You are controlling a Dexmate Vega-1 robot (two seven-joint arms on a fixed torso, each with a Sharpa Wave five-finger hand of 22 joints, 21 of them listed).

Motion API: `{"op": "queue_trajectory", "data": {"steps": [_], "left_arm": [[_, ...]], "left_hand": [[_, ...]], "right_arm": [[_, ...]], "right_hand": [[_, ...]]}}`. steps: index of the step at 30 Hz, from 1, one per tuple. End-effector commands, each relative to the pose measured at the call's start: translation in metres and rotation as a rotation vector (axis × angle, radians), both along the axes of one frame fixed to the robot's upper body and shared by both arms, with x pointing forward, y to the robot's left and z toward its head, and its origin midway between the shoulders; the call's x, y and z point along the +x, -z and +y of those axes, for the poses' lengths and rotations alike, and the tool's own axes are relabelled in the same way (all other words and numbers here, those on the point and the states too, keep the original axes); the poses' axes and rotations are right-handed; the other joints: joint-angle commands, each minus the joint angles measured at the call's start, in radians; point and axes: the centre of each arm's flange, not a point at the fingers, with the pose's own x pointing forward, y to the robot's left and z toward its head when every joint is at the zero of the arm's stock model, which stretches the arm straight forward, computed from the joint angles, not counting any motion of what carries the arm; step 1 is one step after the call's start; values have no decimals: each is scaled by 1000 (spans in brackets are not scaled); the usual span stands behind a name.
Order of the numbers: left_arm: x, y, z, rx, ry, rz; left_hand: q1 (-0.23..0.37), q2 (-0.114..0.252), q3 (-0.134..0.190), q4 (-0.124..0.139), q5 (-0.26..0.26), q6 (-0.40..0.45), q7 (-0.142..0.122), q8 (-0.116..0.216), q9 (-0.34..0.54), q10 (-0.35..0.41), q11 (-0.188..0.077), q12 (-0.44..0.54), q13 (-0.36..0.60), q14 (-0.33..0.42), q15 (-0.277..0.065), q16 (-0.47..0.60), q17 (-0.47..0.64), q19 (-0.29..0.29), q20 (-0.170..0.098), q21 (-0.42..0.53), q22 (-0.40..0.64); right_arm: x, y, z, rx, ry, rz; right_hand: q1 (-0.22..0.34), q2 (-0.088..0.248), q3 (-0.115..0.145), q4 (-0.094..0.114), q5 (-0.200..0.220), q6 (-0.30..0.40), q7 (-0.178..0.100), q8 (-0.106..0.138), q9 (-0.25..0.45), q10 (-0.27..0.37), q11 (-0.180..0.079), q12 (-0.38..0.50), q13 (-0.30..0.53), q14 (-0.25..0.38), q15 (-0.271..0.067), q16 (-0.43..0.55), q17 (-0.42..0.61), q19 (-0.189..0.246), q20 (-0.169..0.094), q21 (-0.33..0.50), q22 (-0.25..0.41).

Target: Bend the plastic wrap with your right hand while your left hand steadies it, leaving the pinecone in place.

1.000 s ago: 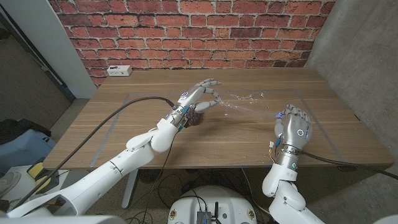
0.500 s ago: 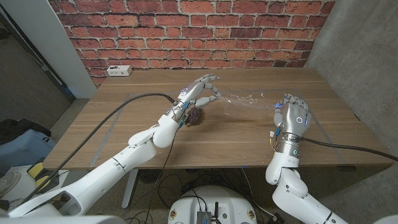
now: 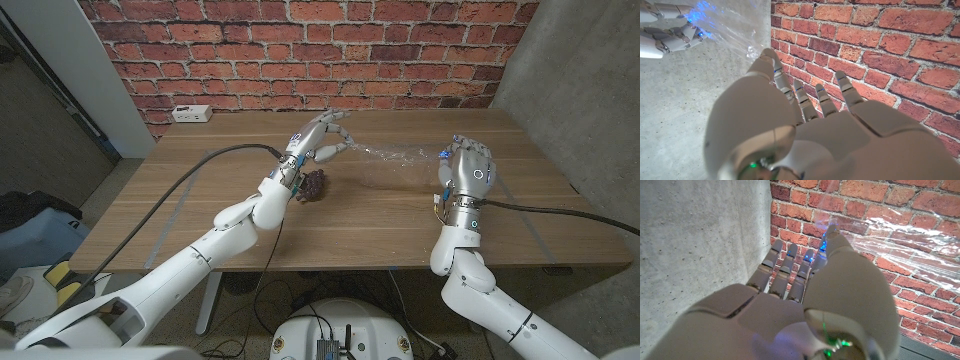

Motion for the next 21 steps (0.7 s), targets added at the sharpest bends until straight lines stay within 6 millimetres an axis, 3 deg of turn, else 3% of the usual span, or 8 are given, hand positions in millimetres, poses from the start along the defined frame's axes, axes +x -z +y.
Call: {"op": "queue_trajectory", "data": {"steps": [1, 21], "left_arm": [[11, -13, -6, -6, -43, -27], [45, -40, -12, 54, -147, -35]], "left_hand": [[2, 3, 2, 1, -5, 23, -6, 4, 215, -4, 0, 6, 4, -6, -25, 3, 2, -4, 0, -2, 6], [-7, 2, -1, 5, -8, 25, -18, -5, 201, -41, 9, -5, 3, -28, -5, 1, 3, -14, 5, -6, 6]], "right_arm": [[22, -22, -6, -23, -13, 4], [72, -55, -19, -87, -29, 73]], "right_hand": [[-5, 1, 11, -2, -1, 9, 1, 5, 2, 6, -5, -2, -1, 1, -163, -4, 2, -3, 3, -3, 3], [-14, -4, 28, -6, -8, 13, -6, 7, 2, 11, -9, -13, -1, -7, -162, -18, 0, -8, 3, -8, 2]]}}
